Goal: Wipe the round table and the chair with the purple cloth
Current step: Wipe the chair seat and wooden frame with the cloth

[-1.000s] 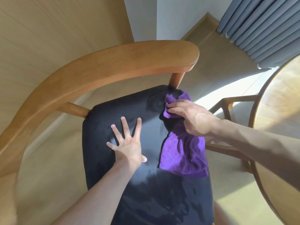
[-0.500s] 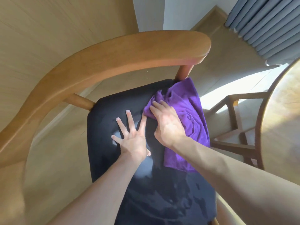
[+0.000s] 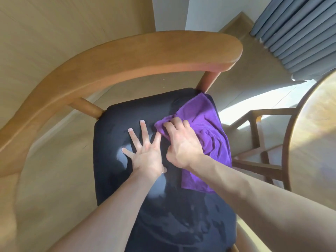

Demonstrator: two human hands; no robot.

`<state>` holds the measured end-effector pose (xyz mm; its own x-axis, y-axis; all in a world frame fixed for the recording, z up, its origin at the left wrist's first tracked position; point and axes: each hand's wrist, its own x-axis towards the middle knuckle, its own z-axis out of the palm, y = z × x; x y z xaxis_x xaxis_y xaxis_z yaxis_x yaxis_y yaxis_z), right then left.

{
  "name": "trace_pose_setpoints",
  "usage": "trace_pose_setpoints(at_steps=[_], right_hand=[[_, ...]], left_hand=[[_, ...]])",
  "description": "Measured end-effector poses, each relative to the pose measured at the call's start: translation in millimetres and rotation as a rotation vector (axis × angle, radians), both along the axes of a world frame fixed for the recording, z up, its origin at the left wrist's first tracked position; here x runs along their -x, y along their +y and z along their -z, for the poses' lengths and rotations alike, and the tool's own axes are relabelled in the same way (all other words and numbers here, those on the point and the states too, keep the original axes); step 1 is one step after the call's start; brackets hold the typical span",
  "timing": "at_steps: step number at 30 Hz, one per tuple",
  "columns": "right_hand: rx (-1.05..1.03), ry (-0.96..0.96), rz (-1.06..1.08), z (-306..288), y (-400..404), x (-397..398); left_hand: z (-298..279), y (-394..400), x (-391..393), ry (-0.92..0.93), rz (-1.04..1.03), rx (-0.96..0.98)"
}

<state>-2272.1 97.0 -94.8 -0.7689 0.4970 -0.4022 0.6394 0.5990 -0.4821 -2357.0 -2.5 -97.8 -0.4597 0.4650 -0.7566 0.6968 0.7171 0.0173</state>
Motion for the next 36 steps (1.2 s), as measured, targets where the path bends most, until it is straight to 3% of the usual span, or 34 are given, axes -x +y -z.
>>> trace_pose_setpoints(at_steps=[2,4,6,8,11,15,20,23,26,30,34,36], right_hand=[[0.128,0.051,0.142,-7,9,2],[0.197,0.147,0.442,-16,21,4],[0.174,0.273,0.753,-26,32,7],[0.104,0.412,0.882,-31,41,14],[-0.002,0.412,0.710,-16,57,27],[-0.244,-0.062,0.262,22,60,36],[-0.373,-0.199,0.095,15,74,23],[-0.375,-0.292,0.119,1,88,-2],[-0.182,-0.412,0.379,-15,94,-12],[0.052,-0.085,0.679,-26,90,-5],[-0.047,0.190,0.518,-20,71,31],[-0.190,0.153,0.322,-12,73,48]], left_hand=[[1,-1,0,-0.001,-0.004,-0.012],[0,-1,0,0.001,-0.012,-0.026],[-1,-1,-1,0.002,-0.021,-0.029],[-2,-1,-1,0.001,-0.023,-0.029],[-3,-1,-1,-0.006,-0.027,-0.041],[-4,-1,-1,-0.009,-0.026,-0.041],[-4,-3,1,0.000,0.007,-0.034],[-4,-5,2,0.010,0.024,-0.040],[-4,-4,1,0.012,0.017,-0.040],[-3,-4,1,0.019,0.014,-0.044],[-3,-4,1,0.003,-0.006,-0.043],[-3,-4,1,-0.011,-0.021,-0.046]])
